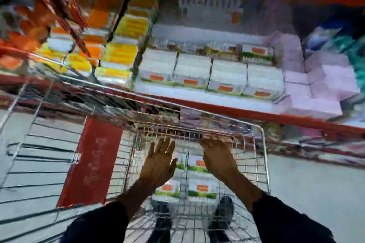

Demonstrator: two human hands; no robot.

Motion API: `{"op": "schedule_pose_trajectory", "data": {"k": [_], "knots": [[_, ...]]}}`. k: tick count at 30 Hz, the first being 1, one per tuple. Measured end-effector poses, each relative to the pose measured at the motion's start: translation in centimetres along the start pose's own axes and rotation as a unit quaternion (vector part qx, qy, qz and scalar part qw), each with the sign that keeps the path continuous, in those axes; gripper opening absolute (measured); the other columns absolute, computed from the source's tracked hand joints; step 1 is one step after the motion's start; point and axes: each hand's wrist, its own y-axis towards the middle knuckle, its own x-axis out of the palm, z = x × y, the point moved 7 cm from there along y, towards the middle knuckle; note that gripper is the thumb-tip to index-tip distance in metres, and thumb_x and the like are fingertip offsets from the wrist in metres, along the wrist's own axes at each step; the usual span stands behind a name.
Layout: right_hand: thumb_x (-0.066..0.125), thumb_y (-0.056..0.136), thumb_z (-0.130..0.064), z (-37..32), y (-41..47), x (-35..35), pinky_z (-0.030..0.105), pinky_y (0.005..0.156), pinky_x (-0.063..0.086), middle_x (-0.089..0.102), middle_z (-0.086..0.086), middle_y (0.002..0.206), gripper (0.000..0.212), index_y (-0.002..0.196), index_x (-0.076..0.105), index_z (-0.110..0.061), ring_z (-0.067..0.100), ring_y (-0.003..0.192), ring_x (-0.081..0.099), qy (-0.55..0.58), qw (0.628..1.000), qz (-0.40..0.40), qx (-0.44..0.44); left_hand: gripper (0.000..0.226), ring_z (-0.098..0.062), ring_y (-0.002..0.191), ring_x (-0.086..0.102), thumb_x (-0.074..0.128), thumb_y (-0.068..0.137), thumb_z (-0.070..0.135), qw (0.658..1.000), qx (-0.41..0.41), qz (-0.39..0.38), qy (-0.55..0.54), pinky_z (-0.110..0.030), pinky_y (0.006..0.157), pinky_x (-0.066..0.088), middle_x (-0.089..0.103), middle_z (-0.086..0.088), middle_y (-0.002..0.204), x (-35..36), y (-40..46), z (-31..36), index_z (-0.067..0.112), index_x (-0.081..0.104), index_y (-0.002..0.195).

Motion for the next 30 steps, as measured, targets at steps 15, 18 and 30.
{"op": "schedule_pose_trajectory", "data": {"k": [15,18,30], "knots": [[0.055,0.095,-0.02,2.3,3.8,9.4,0.038,0.097,0.041,0.055,0.01,0.128,0.034,0.128,0.054,-0.014,0.03,0.121,0.05,0.033,0.988,-0.144,0.046,0.054,-0.038,0.122,0.054,0.054,0.085,-0.007,0.989,-0.018,-0.134,-0.067,-0.045,0.101,0.048,0.057,-0.02,0.131,8.9,6.8,-2.3,0.006,0.049,0.137],[0.061,0.091,-0.02,2.3,3.4,7.8,0.036,0.092,0.044,0.06,0.01,0.12,0.03,0.12,0.06,-0.015,0.03,0.116,0.055,0.077,0.987,-0.127,0.064,0.039,-0.032,0.11,0.06,0.059,0.08,-0.007,0.985,-0.036,-0.133,-0.104,-0.042,0.091,0.053,0.064,-0.013,0.115,8.2,6.4,-3.0,0.01,0.067,0.115],[0.076,0.068,-0.004,-0.8,-1.0,-8.0,0.033,0.081,0.053,0.071,-0.005,0.098,0.032,0.092,0.071,-0.025,0.021,0.097,0.065,0.103,0.985,0.116,0.075,0.034,-0.023,0.088,0.07,0.071,0.076,-0.005,0.993,-0.014,0.081,-0.089,-0.037,0.073,0.062,0.07,0.0,0.104,-7.9,0.3,-2.4,0.018,0.073,0.101]]}}
